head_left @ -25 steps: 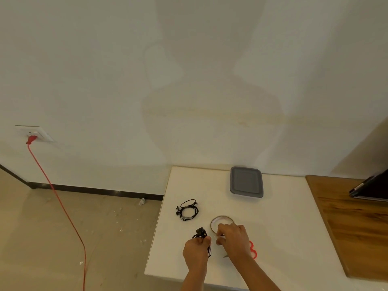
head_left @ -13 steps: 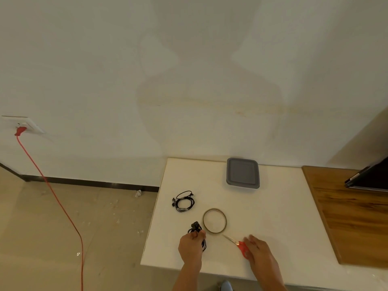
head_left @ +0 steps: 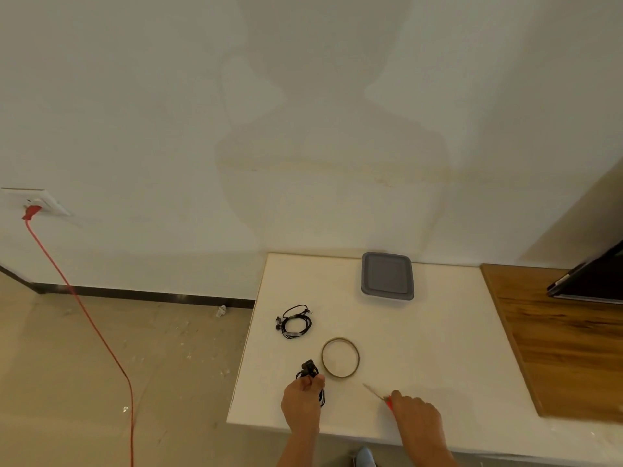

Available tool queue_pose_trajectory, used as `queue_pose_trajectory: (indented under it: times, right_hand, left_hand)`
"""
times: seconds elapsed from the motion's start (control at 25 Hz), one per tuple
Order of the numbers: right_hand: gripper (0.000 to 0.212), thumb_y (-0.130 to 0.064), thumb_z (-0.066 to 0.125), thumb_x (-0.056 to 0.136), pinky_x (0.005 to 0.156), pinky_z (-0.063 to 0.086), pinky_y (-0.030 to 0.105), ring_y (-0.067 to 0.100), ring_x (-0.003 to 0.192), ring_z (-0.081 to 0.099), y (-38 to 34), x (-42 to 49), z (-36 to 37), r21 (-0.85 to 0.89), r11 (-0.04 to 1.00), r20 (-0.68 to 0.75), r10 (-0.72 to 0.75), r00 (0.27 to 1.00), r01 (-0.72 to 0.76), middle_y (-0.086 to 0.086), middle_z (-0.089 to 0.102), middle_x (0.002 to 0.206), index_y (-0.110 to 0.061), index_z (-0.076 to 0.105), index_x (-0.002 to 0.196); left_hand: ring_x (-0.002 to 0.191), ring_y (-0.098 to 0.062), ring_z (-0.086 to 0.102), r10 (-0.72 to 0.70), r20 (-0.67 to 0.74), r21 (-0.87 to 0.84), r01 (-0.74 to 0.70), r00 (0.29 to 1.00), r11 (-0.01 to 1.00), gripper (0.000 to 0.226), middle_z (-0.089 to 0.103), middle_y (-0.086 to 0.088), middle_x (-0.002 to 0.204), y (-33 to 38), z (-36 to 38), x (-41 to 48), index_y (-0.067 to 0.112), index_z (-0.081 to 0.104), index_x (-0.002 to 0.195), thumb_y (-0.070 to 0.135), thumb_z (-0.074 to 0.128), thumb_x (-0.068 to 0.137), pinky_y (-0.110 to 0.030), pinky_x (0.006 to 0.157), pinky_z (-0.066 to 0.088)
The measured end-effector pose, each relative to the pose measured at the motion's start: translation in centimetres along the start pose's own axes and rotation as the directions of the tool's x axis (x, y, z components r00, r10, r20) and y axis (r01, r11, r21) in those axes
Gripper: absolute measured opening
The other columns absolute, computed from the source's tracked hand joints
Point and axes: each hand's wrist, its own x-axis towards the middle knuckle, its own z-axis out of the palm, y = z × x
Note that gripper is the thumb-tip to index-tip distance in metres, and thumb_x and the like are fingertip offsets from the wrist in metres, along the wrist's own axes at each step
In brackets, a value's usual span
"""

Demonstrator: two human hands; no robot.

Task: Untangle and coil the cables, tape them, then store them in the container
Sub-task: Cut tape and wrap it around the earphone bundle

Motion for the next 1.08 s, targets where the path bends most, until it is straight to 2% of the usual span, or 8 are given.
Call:
queue_pose_trajectory:
  times: [0.08, 0.16, 0.24, 0.32, 0.44, 0.56, 0.72, 1.08]
  right_hand:
    - [0.038, -0.029, 0.093, 0.051, 0.036, 0.025, 0.024, 0.016, 0.036, 0.055, 0.4, 0.4, -0.1, -0.02, 0.999, 0.077, 0.043, 0.996, -0.042, 0.004, 0.057, 0.047, -0.015, 0.061, 0.068]
    - [0.04, -0.033, 0.092, 0.05, 0.033, 0.025, 0.026, 0.014, 0.035, 0.054, 0.9, 0.2, -0.5, 0.029, 0.999, 0.109, 0.037, 0.993, -0.041, 0.002, 0.052, 0.043, -0.019, 0.057, 0.061]
    - [0.03, -0.036, 0.079, 0.068, 0.047, 0.039, 0.028, 0.014, 0.057, 0.061, 0.8, 0.0, -1.6, 0.17, 0.981, 0.18, 0.068, 0.981, -0.099, -0.002, 0.055, 0.059, -0.023, 0.052, 0.067]
    - [0.016, -0.029, 0.068, 0.071, 0.058, 0.04, 0.023, 0.007, 0.059, 0.055, 0.4, 0.3, -2.2, 0.466, 0.855, 0.35, 0.06, 0.935, -0.229, -0.005, 0.057, 0.059, -0.025, 0.057, 0.061]
    - [0.013, -0.026, 0.063, 0.074, 0.054, 0.039, 0.019, 0.002, 0.047, 0.05, -1.3, 0.4, -3.0, 0.631, 0.714, 0.495, -0.066, 0.867, -0.305, -0.005, 0.059, 0.056, -0.019, 0.064, 0.063]
    - [0.013, -0.021, 0.059, 0.087, 0.041, 0.035, 0.016, 0.003, 0.041, 0.048, -3.0, -0.2, -3.1, 0.719, 0.43, 0.64, -0.107, 0.761, -0.545, 0.0, 0.066, 0.066, -0.009, 0.063, 0.084]
    - [0.03, -0.036, 0.063, 0.087, 0.035, 0.027, 0.016, 0.007, 0.039, 0.037, -4.1, 0.6, -2.6, 0.594, -0.05, 0.767, -0.264, 0.585, -0.803, 0.006, 0.06, 0.063, -0.007, 0.064, 0.083]
    - [0.043, -0.055, 0.07, 0.073, 0.042, 0.032, 0.015, 0.006, 0.044, 0.036, -5.4, 4.4, -2.9, 0.57, 0.113, 0.784, -0.372, 0.497, -0.814, 0.002, 0.057, 0.065, -0.012, 0.065, 0.077]
  left_hand:
    - [0.059, -0.018, 0.047, 0.006, 0.011, 0.018, -0.006, 1.0, 1.0, 0.032, 0.059, -0.002, 0.06, -0.1, -0.1, 0.1, 0.002, 0.065, 0.067, 0.028, 0.068, 0.086, -0.024, 0.054, 0.034]
    - [0.059, -0.017, 0.048, 0.0, 0.016, 0.015, 0.0, 1.0, 1.0, 0.033, 0.061, -0.003, 0.062, -0.2, -0.2, 0.1, -0.002, 0.069, 0.073, 0.028, 0.066, 0.087, -0.023, 0.054, 0.033]
    - [0.059, -0.016, 0.05, 0.005, 0.016, 0.002, -0.005, 1.0, 1.0, 0.033, 0.063, -0.003, 0.063, -0.3, -0.4, 0.2, -0.003, 0.07, 0.075, 0.027, 0.066, 0.087, -0.022, 0.054, 0.034]
    - [0.063, -0.019, 0.053, 0.001, 0.022, -0.019, -0.001, 1.0, 1.0, 0.033, 0.063, -0.003, 0.063, -0.3, -0.6, 0.2, -0.002, 0.071, 0.073, 0.027, 0.066, 0.087, -0.024, 0.056, 0.035]
    - [0.066, -0.023, 0.055, -0.012, 0.049, -0.048, 0.015, 0.999, 0.999, 0.03, 0.062, -0.003, 0.062, -0.2, -0.8, 0.3, 0.004, 0.072, 0.069, 0.028, 0.067, 0.086, -0.028, 0.059, 0.036]
    - [0.067, -0.021, 0.057, -0.021, 0.055, -0.037, 0.023, 0.998, 0.999, 0.029, 0.064, -0.001, 0.064, -0.1, -1.1, 0.1, 0.008, 0.072, 0.067, 0.028, 0.067, 0.087, -0.026, 0.059, 0.038]
    - [0.059, -0.012, 0.052, 0.008, 0.053, 0.068, -0.012, 0.999, 0.998, 0.03, 0.06, 0.005, 0.059, 0.4, -1.4, 0.2, 0.014, 0.066, 0.063, 0.029, 0.063, 0.089, -0.02, 0.054, 0.034]
    - [0.057, -0.011, 0.052, -0.018, 0.065, -0.018, 0.019, 0.998, 1.0, 0.029, 0.062, 0.002, 0.059, 0.6, -1.7, -0.4, 0.003, 0.073, 0.076, 0.027, 0.064, 0.09, -0.022, 0.053, 0.033]
